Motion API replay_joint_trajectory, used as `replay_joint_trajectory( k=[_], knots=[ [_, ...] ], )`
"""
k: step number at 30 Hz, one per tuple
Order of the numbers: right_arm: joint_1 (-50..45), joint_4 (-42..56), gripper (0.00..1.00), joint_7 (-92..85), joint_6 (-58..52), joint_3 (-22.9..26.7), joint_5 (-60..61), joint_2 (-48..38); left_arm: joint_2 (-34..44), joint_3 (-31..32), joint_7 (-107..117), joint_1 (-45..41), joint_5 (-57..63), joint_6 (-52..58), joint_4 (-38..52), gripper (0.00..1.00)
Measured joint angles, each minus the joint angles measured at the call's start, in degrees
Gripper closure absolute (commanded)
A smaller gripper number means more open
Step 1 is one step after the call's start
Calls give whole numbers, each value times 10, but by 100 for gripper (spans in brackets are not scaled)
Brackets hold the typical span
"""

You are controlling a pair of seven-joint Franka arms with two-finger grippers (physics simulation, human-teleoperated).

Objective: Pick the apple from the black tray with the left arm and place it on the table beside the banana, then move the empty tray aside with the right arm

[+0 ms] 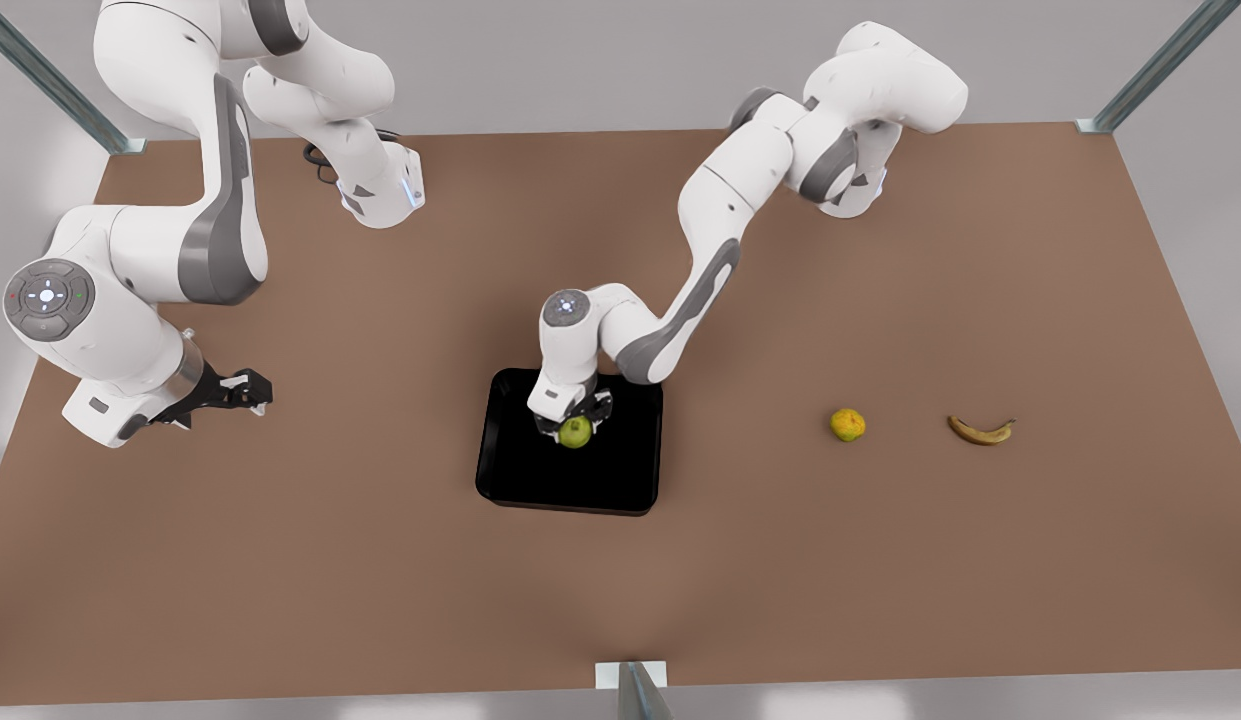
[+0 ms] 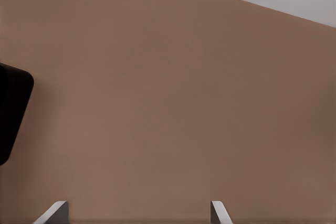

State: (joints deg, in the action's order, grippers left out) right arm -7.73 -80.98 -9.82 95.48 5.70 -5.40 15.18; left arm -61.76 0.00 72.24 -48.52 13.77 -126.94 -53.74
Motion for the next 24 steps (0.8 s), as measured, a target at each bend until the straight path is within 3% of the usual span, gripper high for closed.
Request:
replay_joint_trajectory(
  k=[5, 9, 11, 15, 16, 21, 24],
  knots=[
    [0, 0, 0, 1, 0, 0, 0, 0, 110, 6, -29, 78, -47, 86, -54, 24],
    [-12, 0, 0, 6, 0, 0, 2, 0, 272, 6, -85, 175, -74, 85, -311, 24],
    [-54, 0, 0, 19, 0, 0, 4, 0, 298, 6, -124, 228, -89, 66, -376, 23],
    [-126, 1, 0, 54, 4, -12, 6, 15, 257, 6, -204, 299, -104, 26, -396, 20],
    [-141, 1, 0, 62, 5, -15, 6, 20, 248, 6, -222, 307, -107, 16, -394, 0],
    [-199, 0, 0, 99, 9, -23, 7, 48, 244, 4, -298, 316, -111, -11, -384, 0],
    [-210, -4, 0, 131, 26, -23, 9, 61, 326, 1, -369, 412, -134, 87, -304, 0]
  ],
)
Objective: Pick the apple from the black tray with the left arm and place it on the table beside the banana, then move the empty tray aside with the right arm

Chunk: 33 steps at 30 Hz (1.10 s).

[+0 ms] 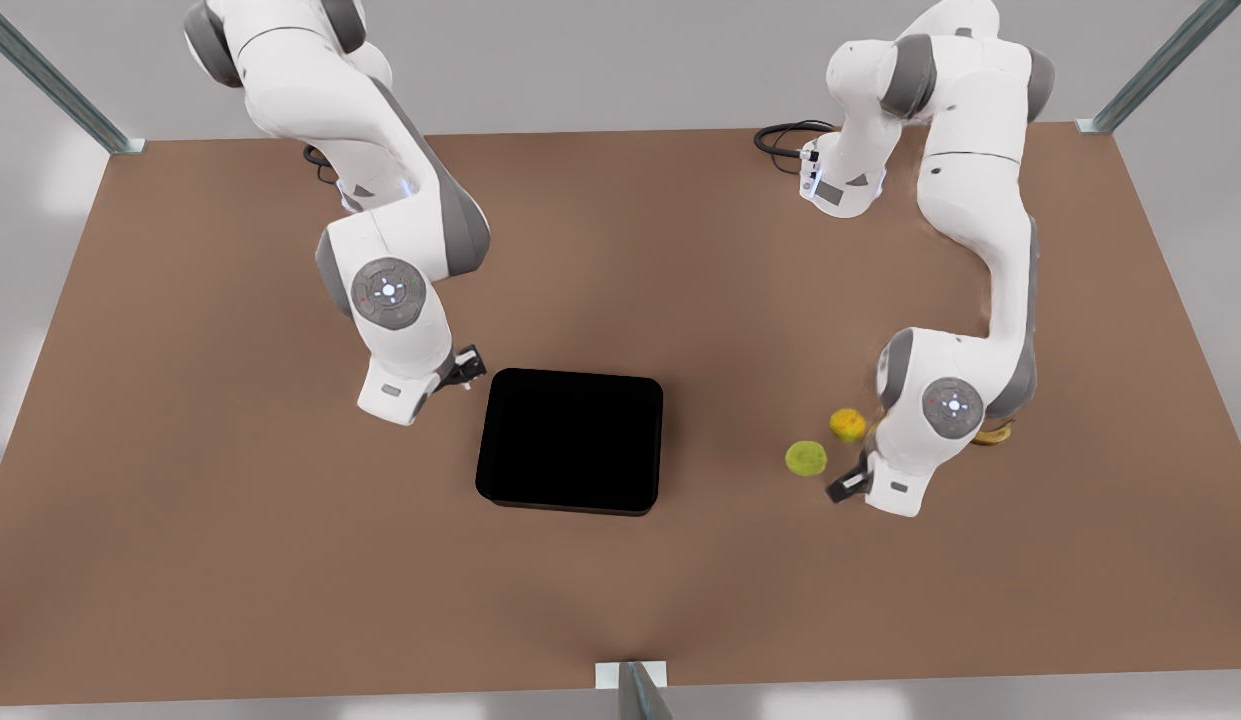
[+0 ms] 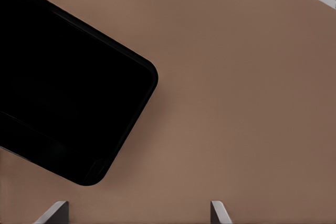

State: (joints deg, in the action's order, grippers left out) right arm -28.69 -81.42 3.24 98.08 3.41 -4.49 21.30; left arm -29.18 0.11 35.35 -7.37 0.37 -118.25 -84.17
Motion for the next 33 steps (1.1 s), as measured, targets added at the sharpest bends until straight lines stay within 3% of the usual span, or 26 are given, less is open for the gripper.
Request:
replay_joint_trajectory(
  k=[2, 5, 11, 22, 33],
  knots=[
    [1, -24, 0, 24, 24, 1, 17, 0, 159, -10, -47, 43, -21, 40, -103, 0],
    [5, -60, 0, 56, 56, 6, 49, -10, 207, -12, -107, 51, -24, 84, -120, 0],
    [4, -186, 0, 116, 165, 8, 96, -46, 213, -12, -201, 44, -25, 130, -124, 0],
    [4, -237, 0, 202, 311, 15, 108, 10, 208, -12, -308, 45, -25, 153, -128, 0],
    [-5, -264, 0, 260, 375, -1, 115, 62, 199, -12, -366, 46, -26, 156, -128, 0]
  ],
)
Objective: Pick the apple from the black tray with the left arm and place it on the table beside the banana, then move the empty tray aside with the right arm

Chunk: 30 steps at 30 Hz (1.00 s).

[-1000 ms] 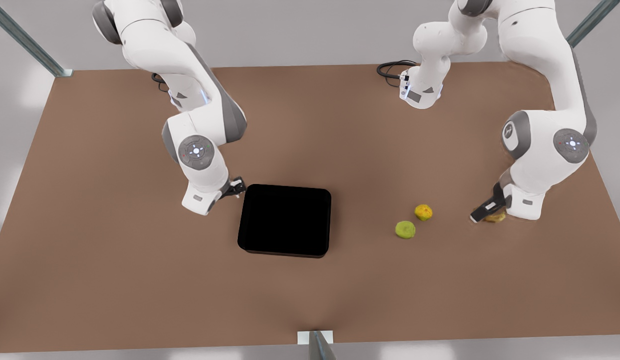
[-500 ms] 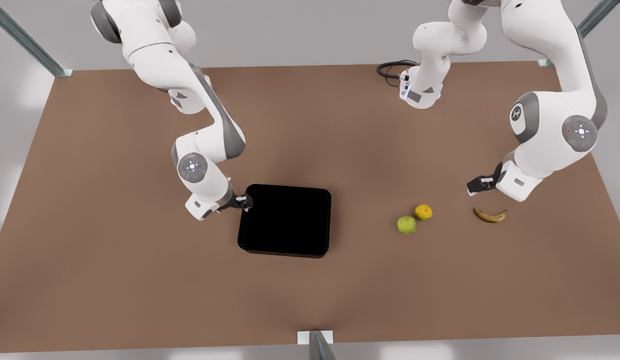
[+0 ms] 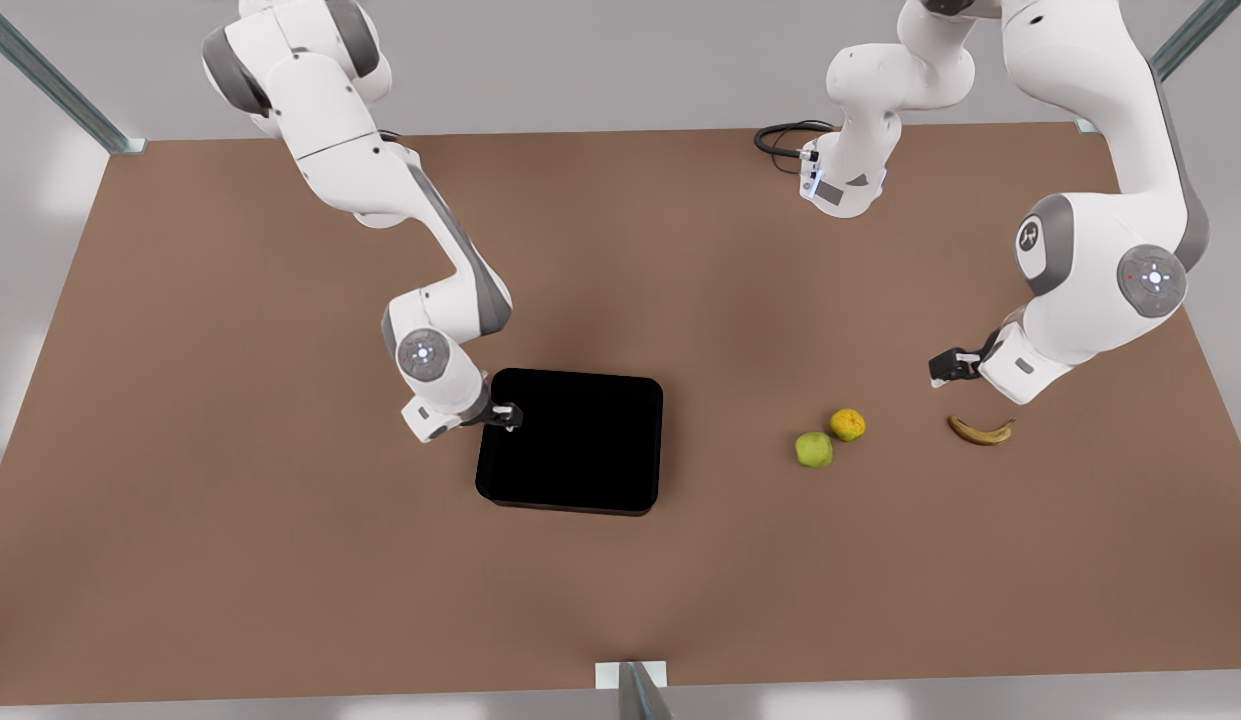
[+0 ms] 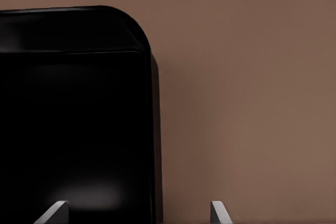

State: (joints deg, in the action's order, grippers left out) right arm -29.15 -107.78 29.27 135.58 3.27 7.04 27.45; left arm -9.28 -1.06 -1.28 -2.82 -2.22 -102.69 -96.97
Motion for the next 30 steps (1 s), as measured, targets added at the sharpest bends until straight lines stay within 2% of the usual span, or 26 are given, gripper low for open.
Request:
replay_joint_trajectory(
  k=[6, 7, 9, 10, 13, 16, 19, 24, 30],
  knots=[
    [4, 0, 4, 16, 16, -1, 4, 33, -5, 0, -18, 0, 0, 0, -1, 0],
    [5, 0, 8, 17, 18, 0, 5, 35, -6, 0, -20, 0, 0, 0, -1, 0],
    [6, -1, 27, 20, 21, 0, 5, 37, -7, 0, -25, 0, -1, 0, -1, 0],
    [6, -1, 30, 21, 22, 0, 5, 36, -7, 0, -27, 0, -1, 0, -1, 0],
    [5, -3, 31, 25, 23, -1, 6, 36, -7, 0, -32, 0, -1, 0, -1, 0],
    [5, -5, 38, 28, 24, -3, 7, 35, -7, 0, -36, 0, -1, 0, -1, 0],
    [5, -6, 58, 30, 23, -4, 7, 34, -7, 0, -40, 0, -1, 0, -1, 0],
    [6, -8, 74, 27, 22, -4, 8, 31, -5, -2, -45, 2, -1, 0, 0, 0],
    [6, -8, 81, 21, 21, -4, 9, 31, 0, -3, -49, 3, 0, 1, 1, 0]
  ],
)
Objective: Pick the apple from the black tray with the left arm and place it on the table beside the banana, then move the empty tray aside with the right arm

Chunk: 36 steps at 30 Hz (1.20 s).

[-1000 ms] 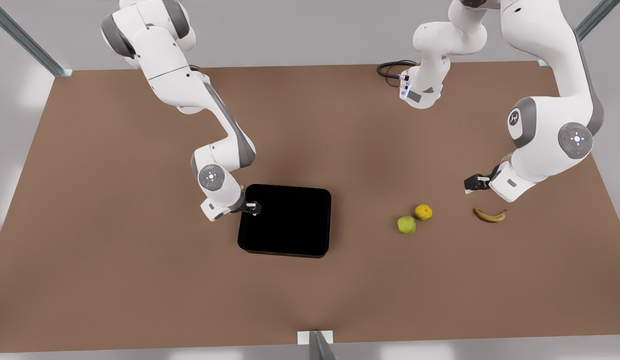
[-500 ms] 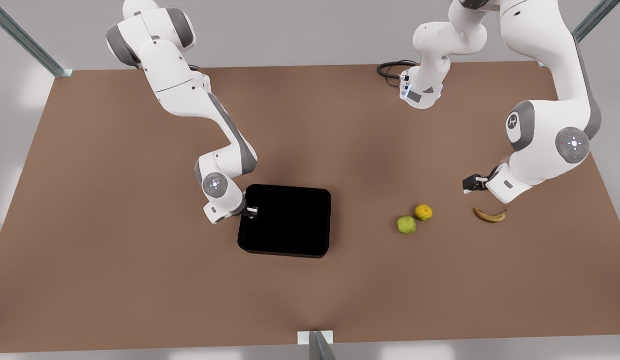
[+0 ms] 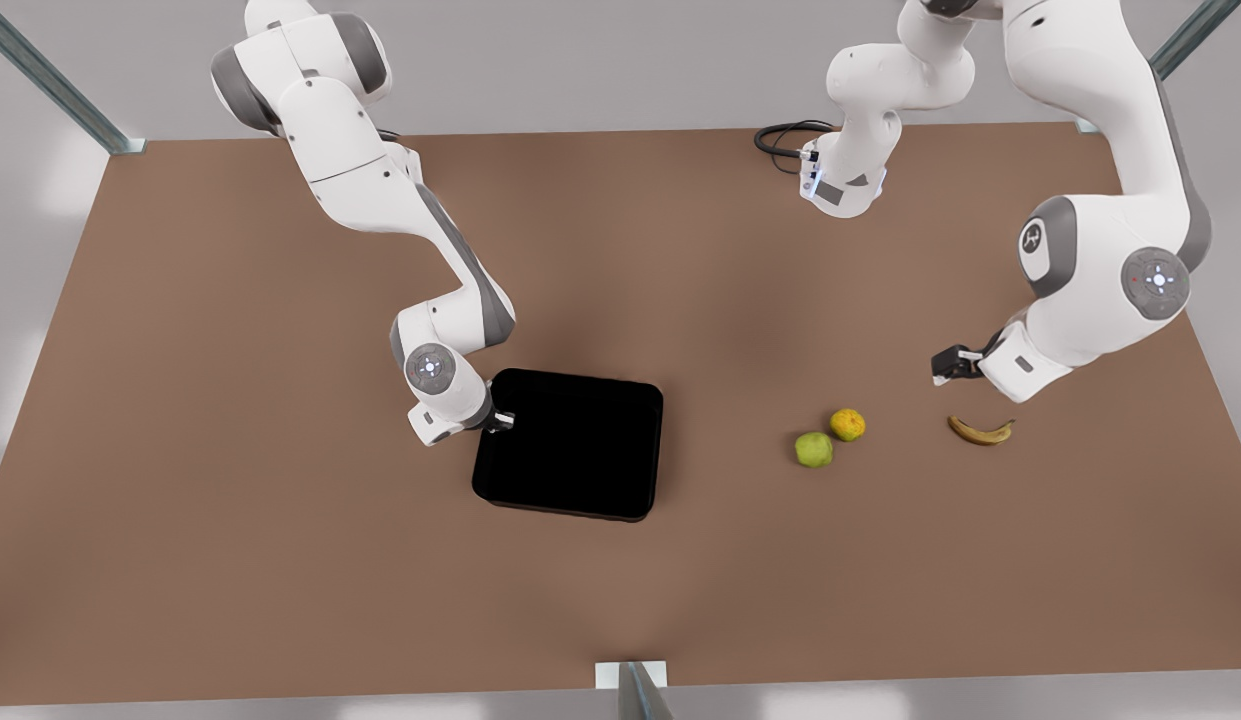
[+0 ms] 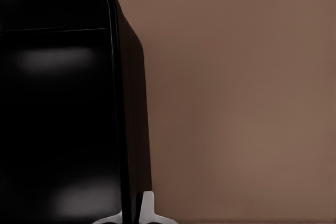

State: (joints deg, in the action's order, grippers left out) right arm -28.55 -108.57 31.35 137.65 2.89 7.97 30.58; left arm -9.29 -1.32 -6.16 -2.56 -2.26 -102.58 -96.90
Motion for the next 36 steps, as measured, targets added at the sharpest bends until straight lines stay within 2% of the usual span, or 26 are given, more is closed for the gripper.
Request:
replay_joint_trajectory(
  k=[5, 9, 14, 19, 28, 36],
  knots=[
    [9, 2, 85, -10, -12, 0, 2, -20, 4, 0, -2, 0, 0, 0, 0, 0],
    [21, 6, 85, -24, -52, 4, 2, -77, 6, 0, -2, 0, 0, 1, 4, 0],
    [71, 6, 86, -64, -128, 11, -2, -155, 8, 1, 2, -1, 0, 1, 4, 0],
    [134, 4, 86, -123, -195, 15, -4, -183, 7, 1, 5, -1, 0, 1, 4, 0],
    [320, 21, 86, -287, -271, 19, 22, -188, 7, 3, 14, 0, 1, 1, 5, 0],
    [386, 31, 86, -451, -285, 16, 89, -140, -10, 6, 22, -6, 2, 6, 37, 0]
  ],
)
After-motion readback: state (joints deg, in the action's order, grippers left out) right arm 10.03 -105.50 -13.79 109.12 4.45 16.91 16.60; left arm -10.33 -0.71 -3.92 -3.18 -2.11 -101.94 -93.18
